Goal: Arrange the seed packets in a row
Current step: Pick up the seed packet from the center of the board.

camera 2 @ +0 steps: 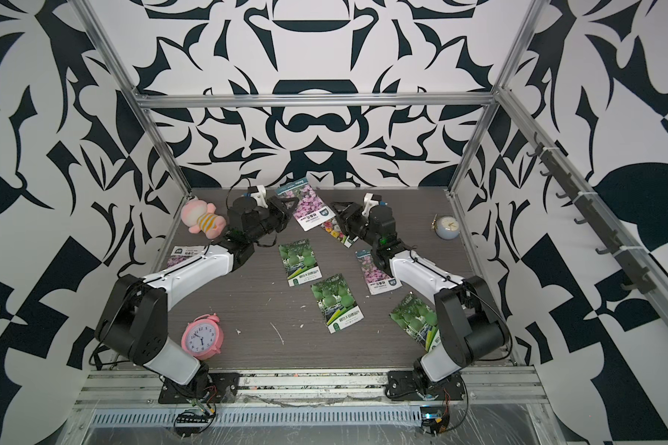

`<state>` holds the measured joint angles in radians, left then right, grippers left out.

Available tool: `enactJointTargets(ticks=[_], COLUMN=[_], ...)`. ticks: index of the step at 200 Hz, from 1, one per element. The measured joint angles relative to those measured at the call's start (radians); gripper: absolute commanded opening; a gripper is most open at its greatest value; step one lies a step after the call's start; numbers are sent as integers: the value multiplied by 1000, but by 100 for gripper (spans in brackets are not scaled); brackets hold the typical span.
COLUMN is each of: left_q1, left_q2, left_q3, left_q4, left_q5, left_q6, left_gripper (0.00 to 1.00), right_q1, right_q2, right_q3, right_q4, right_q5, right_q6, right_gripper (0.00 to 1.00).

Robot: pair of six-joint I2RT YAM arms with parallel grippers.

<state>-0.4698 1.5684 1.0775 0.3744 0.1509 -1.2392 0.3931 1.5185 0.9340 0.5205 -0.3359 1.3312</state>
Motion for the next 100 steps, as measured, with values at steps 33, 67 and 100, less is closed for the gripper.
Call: enactJointTargets(ticks=[33,67,100], left_q1=[26,102,205], left_q2=[-44,-47,21], left_q3=[145,286,344], left_q4=[-477,-951,-1294], left_q5=[-5,-32,-36], left_q6=[288,658,925], left_gripper=[0,0,0], right_q1=[-6,-6,-6], right_q2=[-62,-107,-144], right_q3=[-9,-22,-48], right_q4=[-239,-424,-509], right_q5=[81,150,207], right_q6=[-229,-400,-473], right_gripper=[69,70,70])
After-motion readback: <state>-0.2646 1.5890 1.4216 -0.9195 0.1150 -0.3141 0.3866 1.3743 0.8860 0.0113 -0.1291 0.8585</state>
